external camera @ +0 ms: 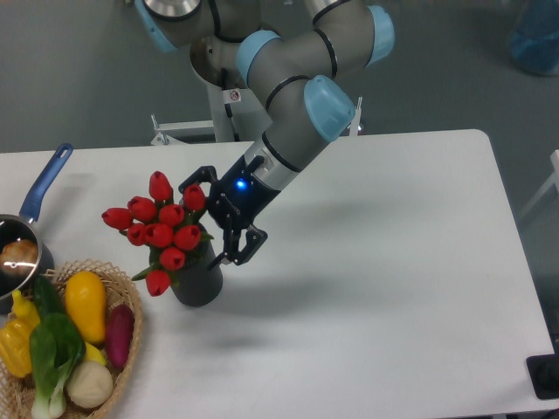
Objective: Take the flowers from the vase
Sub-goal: 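Close the gripper around the tulip stems below the blooms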
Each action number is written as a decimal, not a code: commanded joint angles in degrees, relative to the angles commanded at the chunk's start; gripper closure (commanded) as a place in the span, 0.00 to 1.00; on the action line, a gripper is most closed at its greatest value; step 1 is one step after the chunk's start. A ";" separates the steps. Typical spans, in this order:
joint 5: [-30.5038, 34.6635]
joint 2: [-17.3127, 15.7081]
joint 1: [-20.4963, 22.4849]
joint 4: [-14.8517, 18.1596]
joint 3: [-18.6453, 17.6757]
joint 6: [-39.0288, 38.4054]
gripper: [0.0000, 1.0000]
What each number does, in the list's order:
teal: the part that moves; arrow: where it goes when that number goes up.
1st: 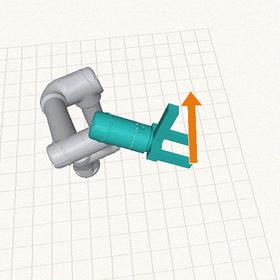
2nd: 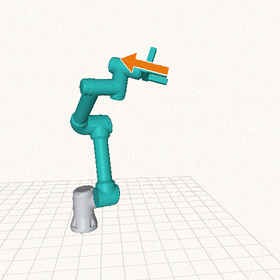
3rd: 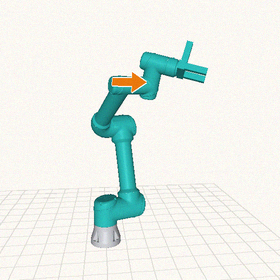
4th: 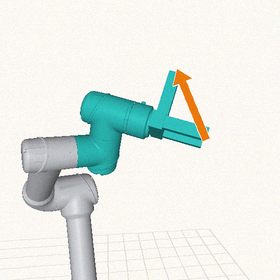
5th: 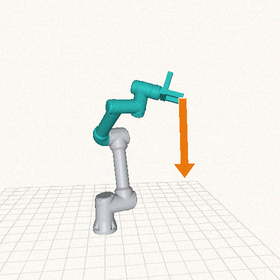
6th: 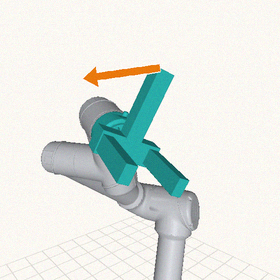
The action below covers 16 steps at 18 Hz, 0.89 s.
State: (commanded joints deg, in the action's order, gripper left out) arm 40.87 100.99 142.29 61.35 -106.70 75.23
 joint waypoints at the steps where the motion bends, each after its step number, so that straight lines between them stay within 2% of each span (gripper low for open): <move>1: 0.09 0.00 0.00 0.00 -0.09 0.09 0.19; 2: 0.00 0.00 0.09 0.00 -0.35 0.00 0.35; 4: 0.09 -0.17 0.18 0.00 -0.61 0.00 0.60; 5: 0.09 -0.44 0.18 0.00 -0.70 0.00 0.68; 9: 0.18 -1.58 0.62 0.09 -2.02 0.00 0.77; 13: 0.18 -3.42 1.41 0.09 -3.16 -0.09 0.91; 16: 0.09 -4.65 2.28 0.09 -3.87 -0.09 0.95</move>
State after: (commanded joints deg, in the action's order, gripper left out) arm 40.96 96.33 144.58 61.44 -110.57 75.15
